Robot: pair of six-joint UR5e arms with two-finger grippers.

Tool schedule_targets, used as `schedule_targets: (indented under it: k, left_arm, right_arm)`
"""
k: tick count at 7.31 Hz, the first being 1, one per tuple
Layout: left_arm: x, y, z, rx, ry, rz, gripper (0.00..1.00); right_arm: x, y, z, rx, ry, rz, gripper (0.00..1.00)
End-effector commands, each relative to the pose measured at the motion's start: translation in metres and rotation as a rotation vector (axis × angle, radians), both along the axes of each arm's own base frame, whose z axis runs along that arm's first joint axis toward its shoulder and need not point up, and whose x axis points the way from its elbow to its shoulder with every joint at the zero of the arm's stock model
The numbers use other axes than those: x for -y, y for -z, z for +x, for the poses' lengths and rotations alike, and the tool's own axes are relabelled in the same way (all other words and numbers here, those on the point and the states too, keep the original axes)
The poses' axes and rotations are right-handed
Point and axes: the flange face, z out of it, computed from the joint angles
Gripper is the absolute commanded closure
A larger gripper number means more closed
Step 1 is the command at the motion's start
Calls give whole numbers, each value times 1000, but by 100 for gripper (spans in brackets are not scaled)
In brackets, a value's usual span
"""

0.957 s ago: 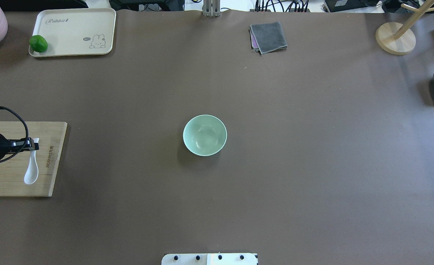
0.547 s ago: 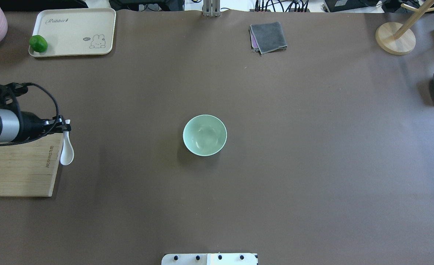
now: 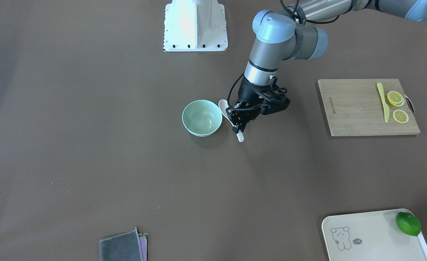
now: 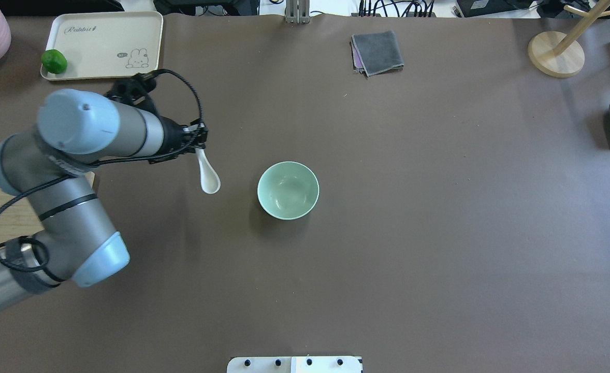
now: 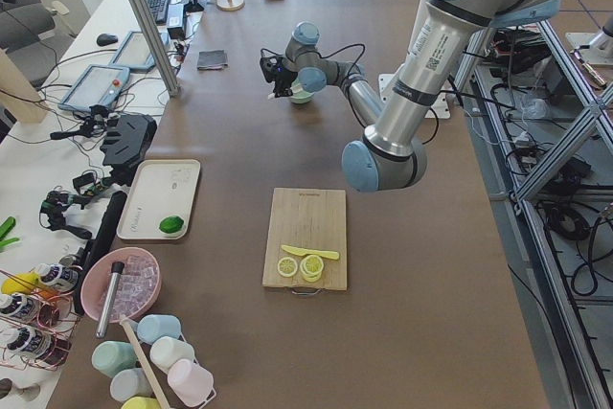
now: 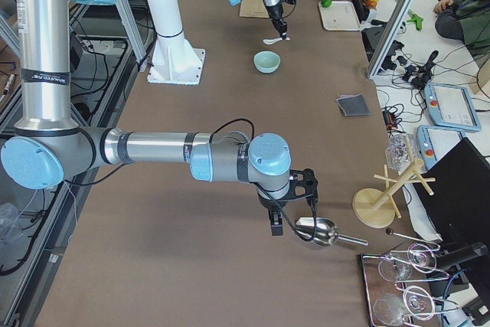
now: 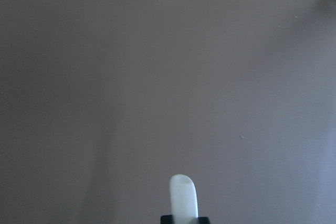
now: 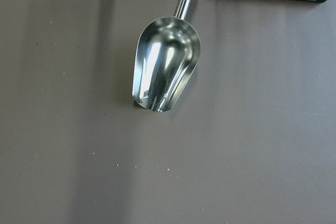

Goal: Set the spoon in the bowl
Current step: 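Lift the white spoon with the left gripper and carry it over the bowl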

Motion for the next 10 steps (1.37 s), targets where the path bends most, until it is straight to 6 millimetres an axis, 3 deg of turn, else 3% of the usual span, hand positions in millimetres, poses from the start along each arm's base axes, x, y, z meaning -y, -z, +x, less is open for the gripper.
schedule_targets:
  k: [1, 3, 4, 6, 8, 9, 10]
  left_arm:
    - [-17, 30, 40, -14, 7, 20, 100]
    - [-33, 37, 51, -22, -15, 33, 21]
    - [-36, 39, 52, -22, -24, 42, 3]
    - [-47, 44, 30, -10, -42, 54, 3]
    - [-75, 54, -29, 222, -234, 74, 2]
    - [-63, 50, -66, 339, -312, 97, 2]
    - [-46, 41, -111, 443, -395, 124, 2]
  right_arm:
    - [-2, -2, 0, -1, -4, 0, 0]
    - [-2, -1, 0, -1, -5, 1, 0]
    - [-2, -1, 0, 0, -7, 0, 0]
    - [-8, -4, -1, 5, 0, -1, 0]
    - [-29, -25, -4, -6, -1, 38, 0]
    - [-50, -42, -6, -15, -4, 92, 0]
    - [-57, -61, -6, -31, -7, 137, 0]
